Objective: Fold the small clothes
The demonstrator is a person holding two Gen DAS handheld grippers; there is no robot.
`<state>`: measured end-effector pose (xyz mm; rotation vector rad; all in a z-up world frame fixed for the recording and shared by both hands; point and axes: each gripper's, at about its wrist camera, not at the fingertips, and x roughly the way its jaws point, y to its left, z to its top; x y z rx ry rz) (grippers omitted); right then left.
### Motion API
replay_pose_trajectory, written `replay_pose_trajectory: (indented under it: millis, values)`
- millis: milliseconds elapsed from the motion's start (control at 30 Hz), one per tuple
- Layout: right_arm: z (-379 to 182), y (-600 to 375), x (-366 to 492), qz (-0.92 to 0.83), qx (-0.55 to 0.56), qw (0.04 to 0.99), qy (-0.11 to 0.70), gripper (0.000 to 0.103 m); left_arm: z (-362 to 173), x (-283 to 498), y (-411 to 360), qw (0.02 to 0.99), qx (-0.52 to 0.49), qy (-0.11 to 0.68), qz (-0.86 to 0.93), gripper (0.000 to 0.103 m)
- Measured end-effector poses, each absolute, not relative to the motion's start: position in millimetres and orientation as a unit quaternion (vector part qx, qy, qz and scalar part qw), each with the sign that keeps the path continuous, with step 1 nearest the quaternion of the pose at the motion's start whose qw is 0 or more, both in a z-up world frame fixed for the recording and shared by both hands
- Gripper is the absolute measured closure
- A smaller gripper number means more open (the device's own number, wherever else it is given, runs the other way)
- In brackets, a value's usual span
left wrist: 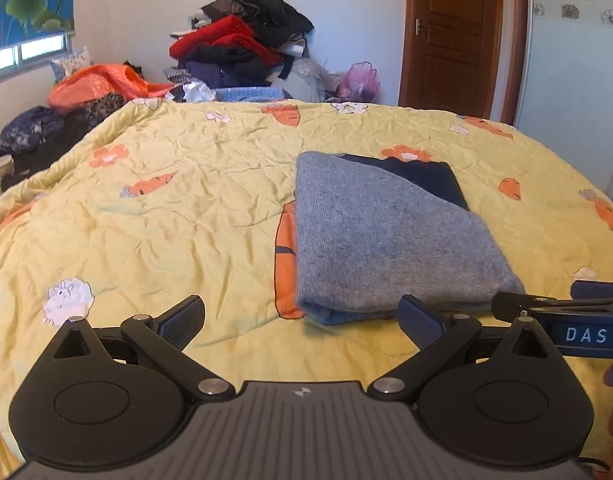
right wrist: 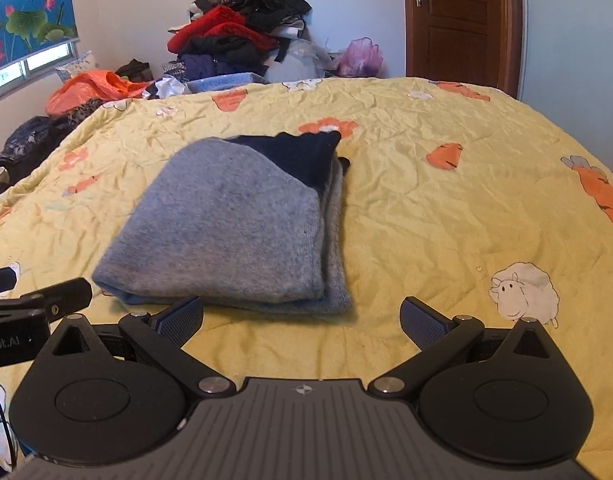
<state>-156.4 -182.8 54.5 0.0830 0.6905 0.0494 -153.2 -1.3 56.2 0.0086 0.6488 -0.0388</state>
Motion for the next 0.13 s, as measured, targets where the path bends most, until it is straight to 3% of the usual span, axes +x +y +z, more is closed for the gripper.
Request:
replay_pose_trajectory:
  millis: [133]
  values:
    - [57.8, -189.6, -153.4, 0.024, 0.052, 0.939, 0.34, 0.0, 58.3, -155.1, 7.4, 0.947, 0.0, 0.321, -0.025, 0.0]
